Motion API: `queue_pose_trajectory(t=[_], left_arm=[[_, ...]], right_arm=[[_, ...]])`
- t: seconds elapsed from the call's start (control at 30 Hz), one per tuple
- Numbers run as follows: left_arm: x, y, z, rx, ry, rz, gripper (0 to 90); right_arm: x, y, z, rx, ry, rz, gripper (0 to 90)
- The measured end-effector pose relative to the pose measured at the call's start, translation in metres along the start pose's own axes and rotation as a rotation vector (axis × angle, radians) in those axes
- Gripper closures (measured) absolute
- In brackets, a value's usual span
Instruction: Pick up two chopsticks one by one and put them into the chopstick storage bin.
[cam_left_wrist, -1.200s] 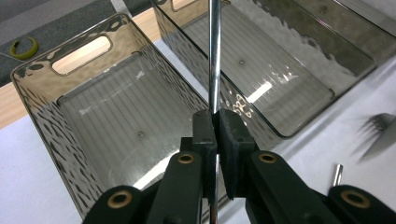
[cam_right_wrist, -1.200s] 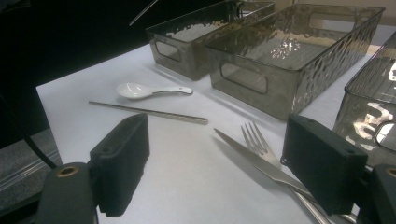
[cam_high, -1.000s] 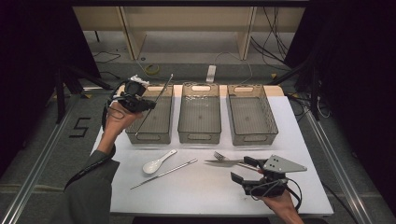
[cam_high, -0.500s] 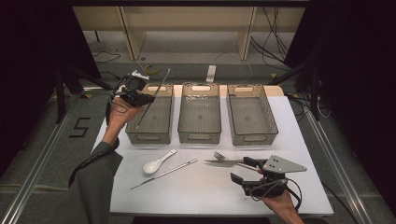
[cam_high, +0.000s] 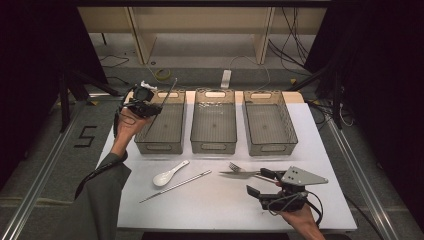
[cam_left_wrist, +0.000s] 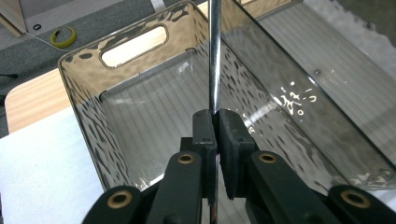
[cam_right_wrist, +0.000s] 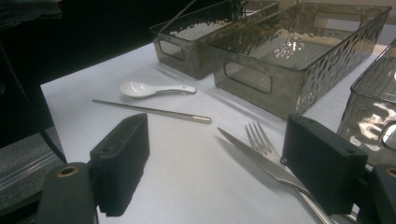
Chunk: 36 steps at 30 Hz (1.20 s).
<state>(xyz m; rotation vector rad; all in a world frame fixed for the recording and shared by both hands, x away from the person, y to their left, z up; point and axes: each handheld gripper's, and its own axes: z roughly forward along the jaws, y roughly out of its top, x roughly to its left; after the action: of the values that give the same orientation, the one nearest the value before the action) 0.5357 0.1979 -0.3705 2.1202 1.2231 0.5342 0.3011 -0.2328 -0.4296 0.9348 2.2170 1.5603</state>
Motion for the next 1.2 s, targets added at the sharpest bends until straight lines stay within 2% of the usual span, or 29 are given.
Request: queue_pose_trajectory(t=[0.4, 0.63, 0.77, 0.93, 1.0, 1.1, 1.2], left_arm=[[0.005, -0.016, 0.015, 0.031, 0.001, -0.022, 84.9], [0.004, -0.02, 0.021, 0.059, 0.003, -0.019, 84.8], [0.005, -0.022, 0.024, 0.061, 0.003, -0.035, 84.3], [0.006, -0.023, 0.027, 0.073, 0.024, -0.061, 83.3], [0.007, -0.023, 0.027, 0.072, 0.031, -0.073, 78.7], [0.006, -0.022, 0.022, 0.061, 0.019, -0.082, 73.7], [0.002, -0.019, 0.013, 0.069, -0.023, -0.104, 61.8]], right_arm=[[0.0, 0.0, 0.0, 0.002, 0.0, -0.001, 23.9], [0.0, 0.0, 0.0, 0.002, 0.0, -0.002, 23.9], [0.0, 0.0, 0.0, 0.002, 0.0, 0.0, 23.9], [0.0, 0.0, 0.0, 0.001, 0.002, -0.001, 23.9], [0.0, 0.0, 0.0, 0.001, 0.002, 0.0, 23.9], [0.0, 0.0, 0.0, 0.001, 0.001, 0.001, 23.9], [0.0, 0.0, 0.0, 0.001, 0.0, 0.002, 23.9]])
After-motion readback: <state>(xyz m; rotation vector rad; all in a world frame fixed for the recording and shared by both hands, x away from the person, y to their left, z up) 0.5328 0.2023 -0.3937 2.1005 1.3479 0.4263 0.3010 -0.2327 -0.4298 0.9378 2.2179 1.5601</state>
